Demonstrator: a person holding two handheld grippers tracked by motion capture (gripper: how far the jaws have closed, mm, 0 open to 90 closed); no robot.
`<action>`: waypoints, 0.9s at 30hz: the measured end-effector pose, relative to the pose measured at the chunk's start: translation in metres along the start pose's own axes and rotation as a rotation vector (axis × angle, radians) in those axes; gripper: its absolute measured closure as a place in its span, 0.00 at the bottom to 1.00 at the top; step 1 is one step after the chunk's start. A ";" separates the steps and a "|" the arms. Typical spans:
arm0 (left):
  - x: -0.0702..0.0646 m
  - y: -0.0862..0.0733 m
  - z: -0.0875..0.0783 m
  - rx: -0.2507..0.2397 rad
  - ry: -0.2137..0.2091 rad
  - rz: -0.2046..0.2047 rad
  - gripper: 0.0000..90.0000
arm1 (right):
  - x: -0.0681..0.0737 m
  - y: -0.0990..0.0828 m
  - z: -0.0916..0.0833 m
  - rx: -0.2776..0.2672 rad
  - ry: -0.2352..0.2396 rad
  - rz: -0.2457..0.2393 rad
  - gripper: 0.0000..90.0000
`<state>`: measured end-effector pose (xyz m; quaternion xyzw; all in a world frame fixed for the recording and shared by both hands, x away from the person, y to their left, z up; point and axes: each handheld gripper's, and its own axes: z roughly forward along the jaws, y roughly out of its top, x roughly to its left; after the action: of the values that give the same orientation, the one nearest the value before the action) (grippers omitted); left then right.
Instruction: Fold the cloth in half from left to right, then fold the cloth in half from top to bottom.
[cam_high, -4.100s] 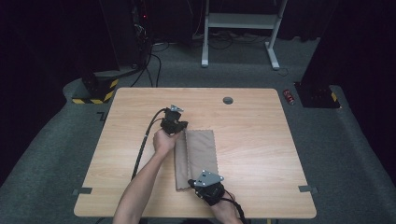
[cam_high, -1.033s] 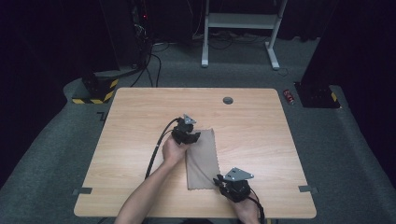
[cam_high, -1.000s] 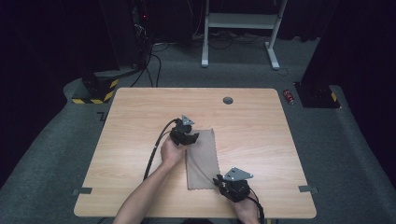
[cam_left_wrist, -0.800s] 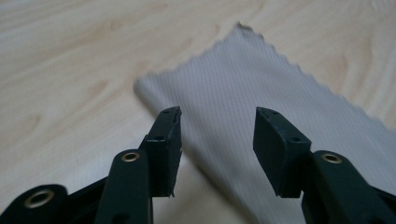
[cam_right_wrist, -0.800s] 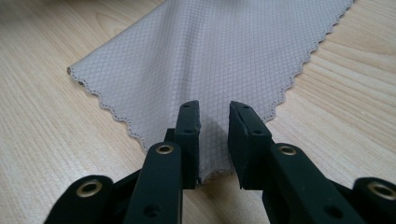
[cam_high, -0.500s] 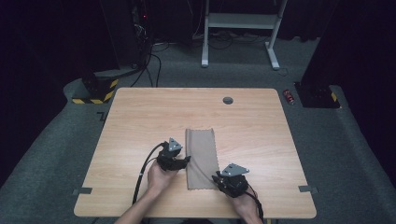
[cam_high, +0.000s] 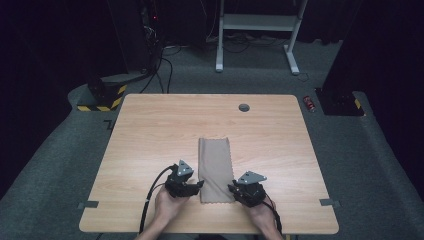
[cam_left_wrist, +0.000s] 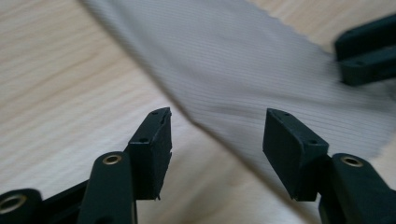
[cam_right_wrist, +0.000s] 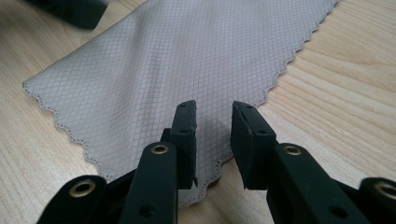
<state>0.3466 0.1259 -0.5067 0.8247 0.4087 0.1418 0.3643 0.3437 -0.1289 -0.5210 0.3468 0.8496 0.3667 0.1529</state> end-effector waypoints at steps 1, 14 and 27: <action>-0.004 -0.001 0.001 0.007 -0.001 0.006 0.46 | 0.000 0.000 0.000 0.002 -0.001 -0.004 0.78; -0.009 -0.022 -0.005 0.015 0.050 0.039 0.43 | -0.008 0.002 0.001 0.012 -0.017 0.000 0.76; -0.005 -0.034 -0.007 -0.061 0.043 0.053 0.41 | -0.016 -0.001 0.002 -0.014 0.003 0.004 0.65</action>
<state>0.3203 0.1392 -0.5263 0.8205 0.3901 0.1812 0.3765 0.3554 -0.1400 -0.5232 0.3470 0.8466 0.3733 0.1533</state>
